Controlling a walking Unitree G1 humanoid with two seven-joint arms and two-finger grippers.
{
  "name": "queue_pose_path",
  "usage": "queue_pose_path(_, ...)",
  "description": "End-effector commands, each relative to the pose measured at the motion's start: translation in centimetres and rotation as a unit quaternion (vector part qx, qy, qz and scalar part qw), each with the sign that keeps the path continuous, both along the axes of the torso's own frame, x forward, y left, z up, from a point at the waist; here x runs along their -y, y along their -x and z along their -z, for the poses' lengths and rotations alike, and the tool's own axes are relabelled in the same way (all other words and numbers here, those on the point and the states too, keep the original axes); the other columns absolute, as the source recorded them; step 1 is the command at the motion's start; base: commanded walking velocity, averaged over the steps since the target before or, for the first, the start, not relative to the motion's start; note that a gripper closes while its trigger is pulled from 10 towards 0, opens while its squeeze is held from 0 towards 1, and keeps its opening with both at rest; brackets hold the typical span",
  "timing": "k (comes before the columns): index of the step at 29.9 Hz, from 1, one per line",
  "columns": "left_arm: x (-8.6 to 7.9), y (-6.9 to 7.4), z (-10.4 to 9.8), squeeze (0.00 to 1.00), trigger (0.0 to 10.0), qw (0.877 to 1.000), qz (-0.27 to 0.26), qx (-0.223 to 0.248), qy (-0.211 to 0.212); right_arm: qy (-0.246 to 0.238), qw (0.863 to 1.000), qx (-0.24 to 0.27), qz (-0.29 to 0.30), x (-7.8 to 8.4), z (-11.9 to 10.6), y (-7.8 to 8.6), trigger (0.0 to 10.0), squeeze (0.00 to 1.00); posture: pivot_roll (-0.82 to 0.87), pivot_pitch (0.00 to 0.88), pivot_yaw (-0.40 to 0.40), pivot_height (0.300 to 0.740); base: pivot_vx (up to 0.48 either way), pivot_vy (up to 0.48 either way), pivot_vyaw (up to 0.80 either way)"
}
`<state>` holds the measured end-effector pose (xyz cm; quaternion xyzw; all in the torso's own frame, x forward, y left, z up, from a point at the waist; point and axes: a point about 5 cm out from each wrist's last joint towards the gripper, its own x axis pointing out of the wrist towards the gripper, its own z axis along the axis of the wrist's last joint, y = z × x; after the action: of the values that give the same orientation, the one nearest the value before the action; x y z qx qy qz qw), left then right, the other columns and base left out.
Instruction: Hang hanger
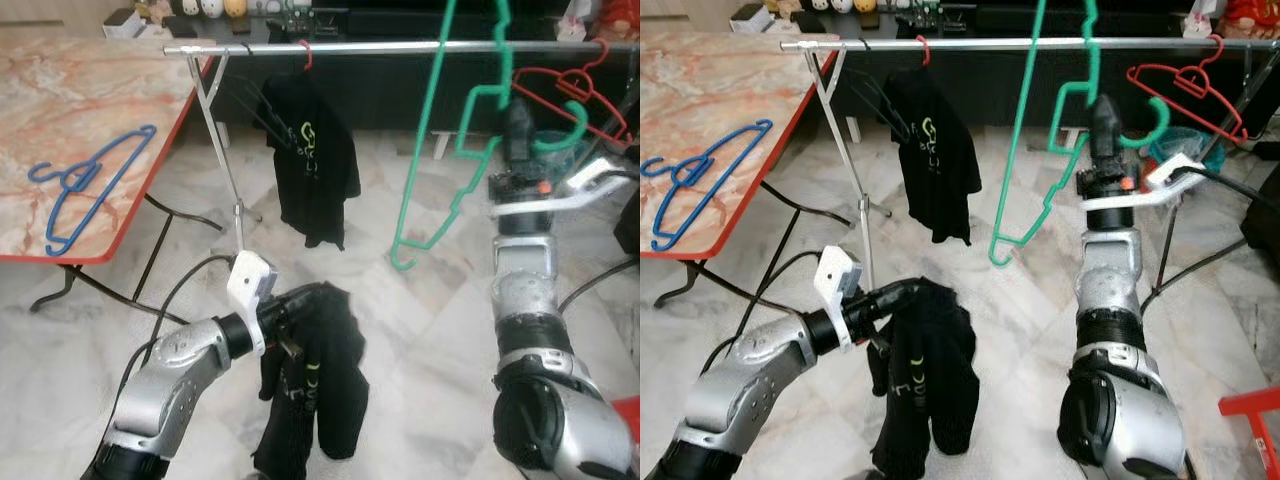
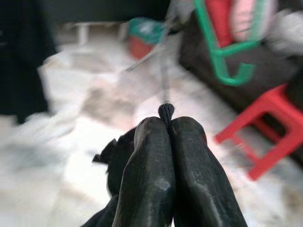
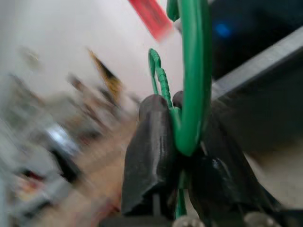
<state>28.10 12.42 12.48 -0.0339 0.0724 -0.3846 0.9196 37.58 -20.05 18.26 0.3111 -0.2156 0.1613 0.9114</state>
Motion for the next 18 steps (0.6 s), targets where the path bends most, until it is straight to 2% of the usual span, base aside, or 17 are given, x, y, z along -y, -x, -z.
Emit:
queue_pose_path(1, -1.2, -0.2, 0.3, 0.0, 10.0, 0.999, -0.033, 0.012, -0.019, 0.036, 0.997, -0.047, 0.047, 1.0, 1.5, 0.3, 10.0, 0.0, 0.06, 0.099, -0.013, 0.74, 0.0, 0.0, 0.0)
queue_pose_path(3, -2.2, -0.5, 1.0, 0.0, 10.0, 0.997, -0.073, 0.006, -0.027, 0.065, 0.99, -0.098, 0.078, 1.7, 3.1, 0.6, 10.0, 0.0, 0.05, 0.096, -0.012, 0.74, 0.0, 0.0, 0.0)
queue_pose_path(4, -3.5, -0.9, 2.1, 0.0, 10.0, 0.991, -0.129, -0.002, -0.042, 0.083, 0.978, -0.163, 0.097, 2.2, 5.5, 1.3, 10.0, 0.0, 0.05, 0.09, -0.012, 0.74, 0.0, 0.0, 0.0)
queue_pose_path(5, -3.9, -1.0, 2.7, 0.0, 10.0, 0.988, -0.149, -0.008, -0.047, 0.1, 0.971, -0.19, 0.105, 2.4, 6.5, 1.7, 10.0, 0.0, 0.05, 0.088, -0.012, 0.74, 0.0, 0.0, 0.0)
queue_pose_path(6, -4.7, -1.2, 3.6, 0.0, 10.0, 0.982, -0.181, -0.018, -0.052, 0.138, 0.96, -0.213, 0.122, 2.6, 7.9, 2.4, 10.0, 0.0, 0.05, 0.084, -0.012, 0.74, 0.0, 0.0, 0.0)
queue_pose_path(7, -4.7, -1.2, 3.6, 0.0, 10.0, 0.982, -0.181, -0.018, -0.052, 0.138, 0.96, -0.213, 0.122, 2.6, 7.9, 2.4, 10.0, 0.0, 0.05, 0.084, -0.012, 0.74, 0.0, 0.0, 0.0)
queue_pose_path(8, -5.4, -1.0, 4.9, 0.0, 10.0, 0.976, -0.21, -0.035, -0.044, 0.145, 0.946, -0.262, 0.123, 2.7, 10.3, 3.6, 10.0, 0.0, 0.05, 0.077, -0.011, 0.74, 0.0, 0.0, 0.0)
queue_pose_path(9, -5.4, -1.0, 4.9, 0.0, 10.0, 0.976, -0.21, -0.035, -0.044, 0.145, 0.946, -0.262, 0.123, 2.7, 10.3, 3.6, 10.0, 0.0, 0.05, 0.077, -0.011, 0.74, 0.0, 0.0, 0.0)
queue_pose_path(12, -6.4, -0.6, 6.3, 0.0, 10.0, 0.967, -0.243, -0.051, -0.051, 0.149, 0.93, -0.308, 0.136, 3.2, 12.5, 5.0, 10.0, 0.0, 0.05, 0.074, -0.01, 0.74, 0.0, 0.0, 0.0)
queue_pose_path(14, -7.6, -0.3, 7.4, 0.0, 10.0, 0.952, -0.292, -0.067, -0.058, 0.159, 0.916, -0.341, 0.138, 3.4, 14.0, 6.0, 10.0, 0.0, 0.04, 0.069, -0.009, 0.74, 0.0, 0.0, 0.0)
queue_pose_path(15, -8.8, 0.1, 8.2, 0.0, 10.0, 0.939, -0.33, -0.074, -0.055, 0.175, 0.904, -0.364, 0.142, 3.5, 15.1, 6.8, 10.0, 0.0, 0.04, 0.064, -0.011, 0.74, 0.0, 0.0, 0.0)
queue_pose_path(18, -10.6, 0.7, 9.3, 0.0, 10.0, 0.916, -0.387, -0.086, -0.058, 0.196, 0.887, -0.394, 0.144, 3.5, 16.4, 7.9, 10.0, 0.0, 0.04, 0.06, -0.012, 0.74, 0.0, 0.0, 0.0)
